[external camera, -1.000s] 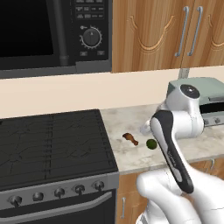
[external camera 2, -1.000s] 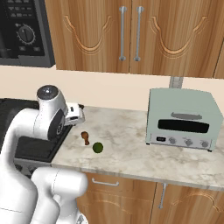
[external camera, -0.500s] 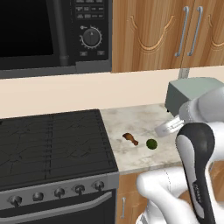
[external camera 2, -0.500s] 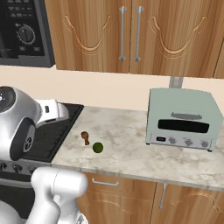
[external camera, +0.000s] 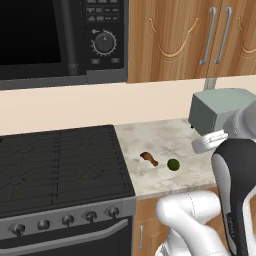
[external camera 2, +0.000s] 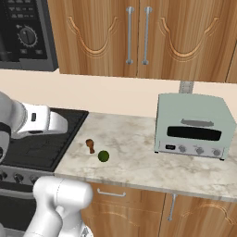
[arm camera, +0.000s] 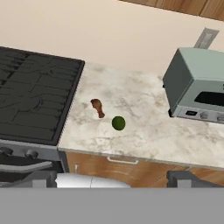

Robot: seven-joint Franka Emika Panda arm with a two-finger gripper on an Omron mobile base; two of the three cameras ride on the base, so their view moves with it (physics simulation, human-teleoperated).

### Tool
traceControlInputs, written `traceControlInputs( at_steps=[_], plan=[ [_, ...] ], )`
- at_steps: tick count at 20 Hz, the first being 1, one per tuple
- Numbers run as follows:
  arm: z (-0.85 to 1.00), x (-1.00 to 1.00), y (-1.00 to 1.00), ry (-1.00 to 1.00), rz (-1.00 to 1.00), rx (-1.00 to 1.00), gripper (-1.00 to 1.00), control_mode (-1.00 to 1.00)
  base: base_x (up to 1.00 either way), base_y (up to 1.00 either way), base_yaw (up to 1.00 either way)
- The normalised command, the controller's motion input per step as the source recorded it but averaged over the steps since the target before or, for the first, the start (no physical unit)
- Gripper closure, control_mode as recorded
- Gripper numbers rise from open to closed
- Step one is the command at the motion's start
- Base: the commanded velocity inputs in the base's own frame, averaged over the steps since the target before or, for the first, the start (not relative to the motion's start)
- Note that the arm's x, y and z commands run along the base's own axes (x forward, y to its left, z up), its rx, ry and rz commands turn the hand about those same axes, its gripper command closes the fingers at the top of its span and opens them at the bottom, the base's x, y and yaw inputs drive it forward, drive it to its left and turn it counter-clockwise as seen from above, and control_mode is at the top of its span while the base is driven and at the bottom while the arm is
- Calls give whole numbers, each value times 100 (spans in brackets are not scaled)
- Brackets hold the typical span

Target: Open the fridge, remove the peach, lime, and chicken drumstick, and place them on any counter.

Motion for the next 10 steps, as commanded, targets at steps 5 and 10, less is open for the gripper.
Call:
traceControlInputs(
  at_steps=[5,10],
  plan=[
    [-2,0,0,5,0,0,-100,-100,0,0,0],
    [0,0,0,0,0,0,-100,100,-10,-2,1]
  ],
)
